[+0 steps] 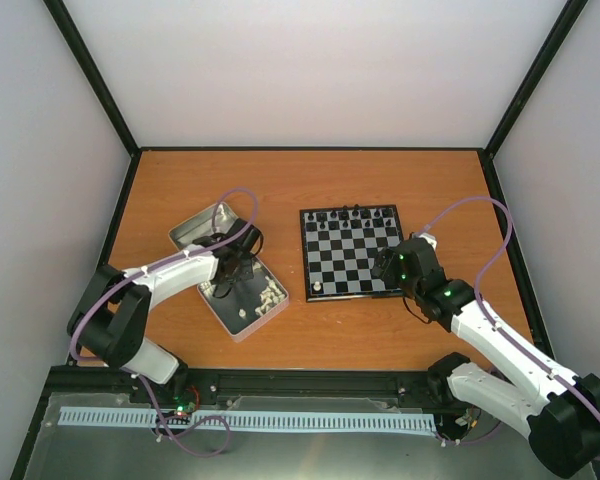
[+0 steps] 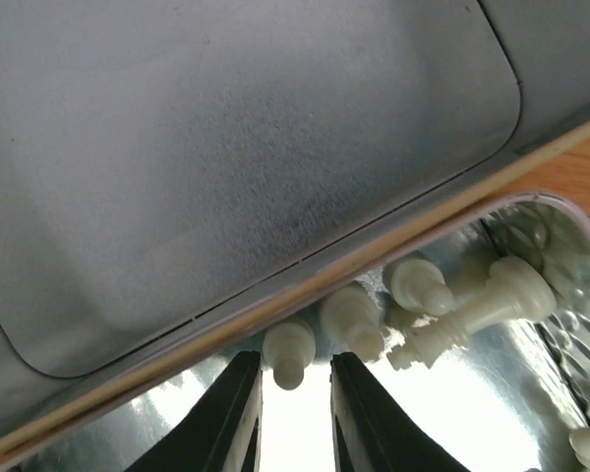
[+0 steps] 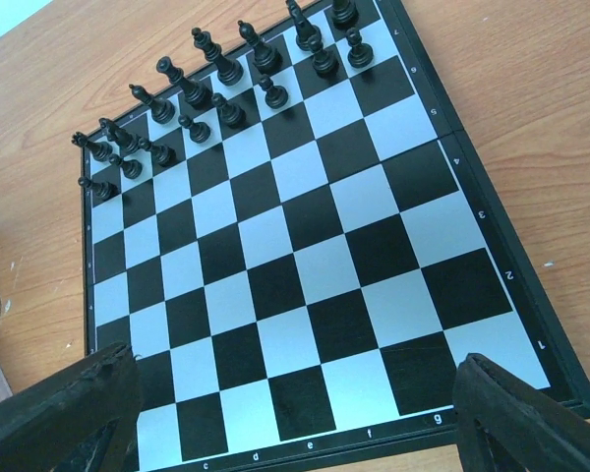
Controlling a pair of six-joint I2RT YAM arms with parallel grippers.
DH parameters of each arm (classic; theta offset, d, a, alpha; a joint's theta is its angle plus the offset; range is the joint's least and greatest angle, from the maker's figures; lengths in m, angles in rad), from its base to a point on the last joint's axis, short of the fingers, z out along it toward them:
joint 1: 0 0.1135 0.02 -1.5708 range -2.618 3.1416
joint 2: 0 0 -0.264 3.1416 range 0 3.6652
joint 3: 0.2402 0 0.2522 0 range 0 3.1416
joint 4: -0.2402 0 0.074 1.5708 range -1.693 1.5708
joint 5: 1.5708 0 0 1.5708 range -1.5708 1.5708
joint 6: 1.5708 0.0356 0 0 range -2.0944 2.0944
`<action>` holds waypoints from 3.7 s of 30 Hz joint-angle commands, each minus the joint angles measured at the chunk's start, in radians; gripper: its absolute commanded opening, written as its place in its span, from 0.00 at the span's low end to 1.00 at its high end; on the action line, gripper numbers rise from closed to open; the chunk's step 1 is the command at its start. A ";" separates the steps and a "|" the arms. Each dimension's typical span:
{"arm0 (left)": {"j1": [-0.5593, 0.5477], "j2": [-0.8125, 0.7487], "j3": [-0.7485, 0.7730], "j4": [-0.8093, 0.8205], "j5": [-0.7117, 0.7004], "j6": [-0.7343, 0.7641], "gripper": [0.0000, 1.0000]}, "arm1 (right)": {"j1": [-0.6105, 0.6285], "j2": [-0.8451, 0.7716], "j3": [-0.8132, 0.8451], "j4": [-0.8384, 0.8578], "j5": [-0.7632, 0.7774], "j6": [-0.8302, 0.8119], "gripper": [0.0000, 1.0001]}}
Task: Set up the chess pieces on the board
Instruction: Pick up the chess piece from the storage box, then place the chess piece on the chessboard.
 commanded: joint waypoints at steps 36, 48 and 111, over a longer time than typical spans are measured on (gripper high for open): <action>-0.083 -0.243 0.140 0.140 0.329 0.223 0.04 | 0.002 -0.158 -0.037 -0.034 0.032 0.010 0.86; -0.308 0.202 0.420 0.010 0.204 0.213 0.05 | 0.003 -0.146 -0.046 -0.007 0.021 0.022 0.86; -0.189 0.059 0.310 0.052 0.124 0.110 0.44 | 0.002 -0.133 -0.045 0.015 0.033 0.011 0.86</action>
